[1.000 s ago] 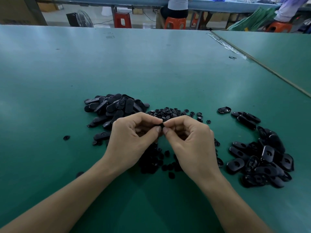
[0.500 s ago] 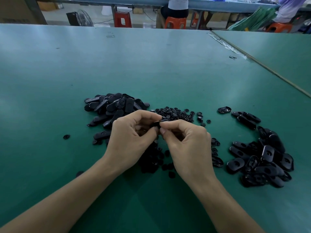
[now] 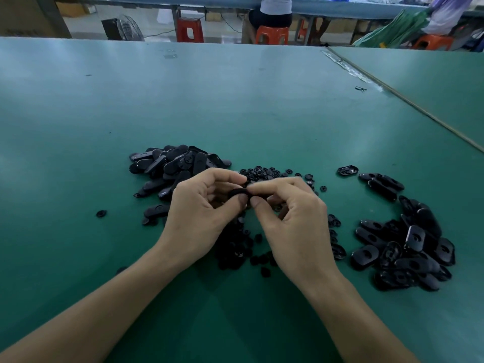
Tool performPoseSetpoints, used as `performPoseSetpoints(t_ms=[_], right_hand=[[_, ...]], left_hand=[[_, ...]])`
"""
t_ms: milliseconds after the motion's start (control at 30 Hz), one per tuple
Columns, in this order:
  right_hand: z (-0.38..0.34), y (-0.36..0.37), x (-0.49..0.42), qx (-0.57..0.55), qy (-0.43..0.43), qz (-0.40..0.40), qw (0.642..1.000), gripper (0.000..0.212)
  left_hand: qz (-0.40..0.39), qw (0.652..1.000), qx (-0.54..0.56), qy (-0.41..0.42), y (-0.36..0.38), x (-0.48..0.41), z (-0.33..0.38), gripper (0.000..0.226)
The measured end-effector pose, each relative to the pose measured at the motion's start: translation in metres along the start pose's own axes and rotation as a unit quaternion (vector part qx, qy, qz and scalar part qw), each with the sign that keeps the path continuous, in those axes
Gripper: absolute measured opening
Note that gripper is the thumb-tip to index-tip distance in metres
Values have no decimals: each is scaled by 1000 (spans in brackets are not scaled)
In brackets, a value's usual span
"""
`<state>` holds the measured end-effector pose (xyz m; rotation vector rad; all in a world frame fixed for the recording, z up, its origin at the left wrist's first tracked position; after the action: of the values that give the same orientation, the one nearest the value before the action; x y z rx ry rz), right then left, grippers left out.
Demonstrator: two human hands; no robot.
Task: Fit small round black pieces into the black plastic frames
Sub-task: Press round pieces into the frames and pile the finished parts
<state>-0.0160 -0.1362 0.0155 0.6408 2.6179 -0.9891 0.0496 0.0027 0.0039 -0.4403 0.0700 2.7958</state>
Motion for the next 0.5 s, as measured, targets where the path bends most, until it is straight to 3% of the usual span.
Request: performPoseSetpoints(t_ms=[133,500], right_hand=[[6,-2,-5,-37,15,-50,998,28],[18,-7,-11,-90,30,-64,993,17]], left_hand=[[-18,1000,17,-1,0,1,0,34],[-17,998,63,-24,-1,0,-2,21]])
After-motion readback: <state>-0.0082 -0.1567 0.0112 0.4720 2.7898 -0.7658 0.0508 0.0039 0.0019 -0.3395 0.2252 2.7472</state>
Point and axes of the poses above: each hand's wrist, its own x-axis away from the middle knuckle, its own y-axis out of the palm, z = x × y, the point moved 3 cm from there along -x, towards the middle knuckle, and after that the axes turned 8 degrees about x, right-handed, at the moved point
